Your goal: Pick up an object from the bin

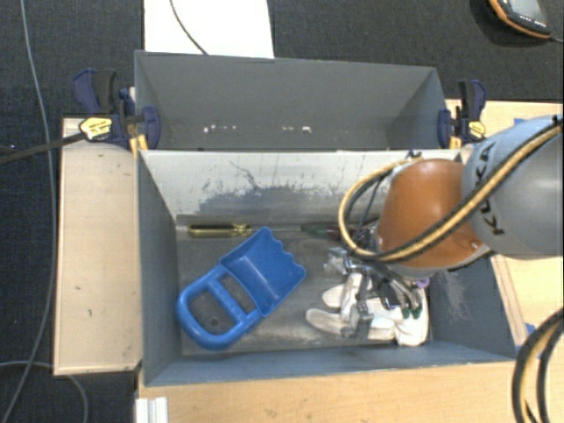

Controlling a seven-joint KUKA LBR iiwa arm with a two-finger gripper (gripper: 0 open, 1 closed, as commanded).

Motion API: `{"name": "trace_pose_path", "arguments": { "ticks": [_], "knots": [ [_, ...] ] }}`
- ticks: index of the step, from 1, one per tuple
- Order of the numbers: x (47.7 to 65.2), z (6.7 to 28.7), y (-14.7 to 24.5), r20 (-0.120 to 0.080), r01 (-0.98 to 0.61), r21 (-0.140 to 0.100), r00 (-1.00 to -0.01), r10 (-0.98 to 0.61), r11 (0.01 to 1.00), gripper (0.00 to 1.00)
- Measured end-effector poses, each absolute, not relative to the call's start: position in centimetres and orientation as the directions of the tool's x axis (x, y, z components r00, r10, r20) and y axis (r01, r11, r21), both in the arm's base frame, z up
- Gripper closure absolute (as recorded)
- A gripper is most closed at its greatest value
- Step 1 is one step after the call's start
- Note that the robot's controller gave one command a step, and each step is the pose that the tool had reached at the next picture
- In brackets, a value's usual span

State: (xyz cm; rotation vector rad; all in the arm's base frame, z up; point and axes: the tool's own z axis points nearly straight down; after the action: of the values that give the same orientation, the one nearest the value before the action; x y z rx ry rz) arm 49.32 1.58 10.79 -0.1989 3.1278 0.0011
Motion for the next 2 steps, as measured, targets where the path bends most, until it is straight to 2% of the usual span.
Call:
{"name": "trace_pose_path", "arguments": {
  "ticks": [1,2],
  "knots": [
    [48.7,15.3,-0.6,-0.015,-0.296,0.001,-0.955,-0.295,0.955,0.00],
    [47.8,9.9,-3.4,0.000,-0.016,0.000,-1.000,-0.016,1.000,0.00]
  ]
}}
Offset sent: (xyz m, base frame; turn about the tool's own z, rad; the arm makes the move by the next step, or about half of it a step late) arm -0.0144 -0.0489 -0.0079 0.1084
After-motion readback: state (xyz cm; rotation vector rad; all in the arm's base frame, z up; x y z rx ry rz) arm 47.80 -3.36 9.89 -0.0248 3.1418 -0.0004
